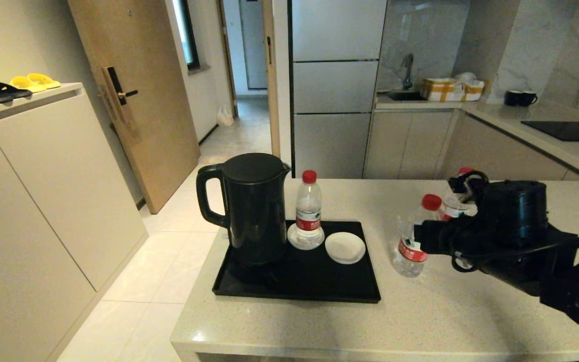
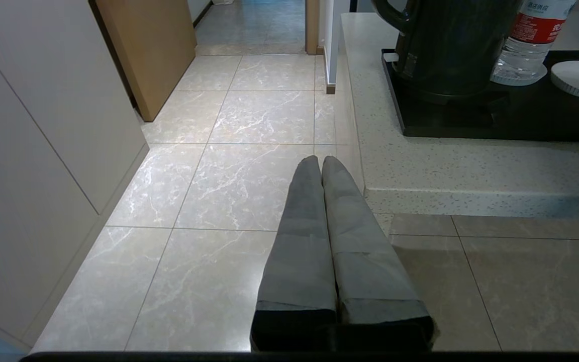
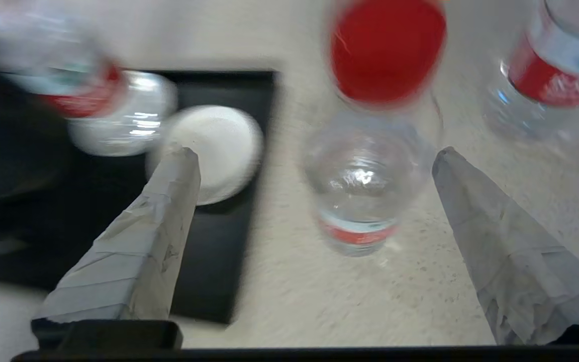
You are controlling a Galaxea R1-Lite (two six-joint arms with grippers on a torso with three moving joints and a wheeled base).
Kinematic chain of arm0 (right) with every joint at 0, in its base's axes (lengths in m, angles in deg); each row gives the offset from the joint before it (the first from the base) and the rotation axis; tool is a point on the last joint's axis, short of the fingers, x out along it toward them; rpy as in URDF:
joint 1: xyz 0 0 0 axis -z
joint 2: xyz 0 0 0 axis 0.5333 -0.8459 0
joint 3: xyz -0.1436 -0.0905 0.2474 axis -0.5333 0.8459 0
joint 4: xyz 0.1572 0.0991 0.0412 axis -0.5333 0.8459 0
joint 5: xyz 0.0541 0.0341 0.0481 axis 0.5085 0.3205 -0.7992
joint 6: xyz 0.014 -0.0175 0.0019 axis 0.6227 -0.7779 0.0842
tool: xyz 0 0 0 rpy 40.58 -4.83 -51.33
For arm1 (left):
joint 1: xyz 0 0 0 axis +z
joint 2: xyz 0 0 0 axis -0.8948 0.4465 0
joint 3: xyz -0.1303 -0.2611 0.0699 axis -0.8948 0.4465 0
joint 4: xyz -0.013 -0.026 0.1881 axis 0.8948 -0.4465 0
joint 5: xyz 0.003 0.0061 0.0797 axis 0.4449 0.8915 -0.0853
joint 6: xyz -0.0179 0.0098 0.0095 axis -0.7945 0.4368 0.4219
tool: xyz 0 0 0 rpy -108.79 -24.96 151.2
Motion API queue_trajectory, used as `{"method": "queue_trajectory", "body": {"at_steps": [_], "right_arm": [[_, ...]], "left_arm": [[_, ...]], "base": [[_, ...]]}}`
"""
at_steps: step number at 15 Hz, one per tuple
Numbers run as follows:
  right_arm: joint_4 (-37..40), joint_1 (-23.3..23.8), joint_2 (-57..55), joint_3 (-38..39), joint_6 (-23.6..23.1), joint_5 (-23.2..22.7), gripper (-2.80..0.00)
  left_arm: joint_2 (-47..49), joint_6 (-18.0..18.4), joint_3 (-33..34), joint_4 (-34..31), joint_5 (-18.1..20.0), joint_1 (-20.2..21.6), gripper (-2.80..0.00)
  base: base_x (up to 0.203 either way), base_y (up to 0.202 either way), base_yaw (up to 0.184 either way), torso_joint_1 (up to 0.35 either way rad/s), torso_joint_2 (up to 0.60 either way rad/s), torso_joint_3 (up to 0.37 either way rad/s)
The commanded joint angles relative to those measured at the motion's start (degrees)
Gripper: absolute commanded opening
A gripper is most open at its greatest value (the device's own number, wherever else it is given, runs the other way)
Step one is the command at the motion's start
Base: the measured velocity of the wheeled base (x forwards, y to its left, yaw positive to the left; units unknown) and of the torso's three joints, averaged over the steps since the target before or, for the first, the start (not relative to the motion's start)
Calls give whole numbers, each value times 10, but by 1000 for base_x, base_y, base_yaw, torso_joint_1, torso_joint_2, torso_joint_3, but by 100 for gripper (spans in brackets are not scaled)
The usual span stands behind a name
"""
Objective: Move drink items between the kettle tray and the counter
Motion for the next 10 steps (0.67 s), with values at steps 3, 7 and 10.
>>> {"method": "queue_trajectory", "body": {"at_steps": [3, 7, 10], "right_arm": [[21, -5, 83, -3, 6, -38, 0], [26, -17, 136, 5, 18, -93, 0], [27, -49, 141, 19, 18, -101, -280]], "left_arm": [[1, 0, 0, 0, 0, 0, -280], [1, 0, 0, 0, 0, 0, -280], [1, 0, 0, 0, 0, 0, -280]], "base": [[0, 0, 0, 0, 0, 0], [0, 0, 0, 0, 0, 0], [0, 0, 0, 0, 0, 0]]}}
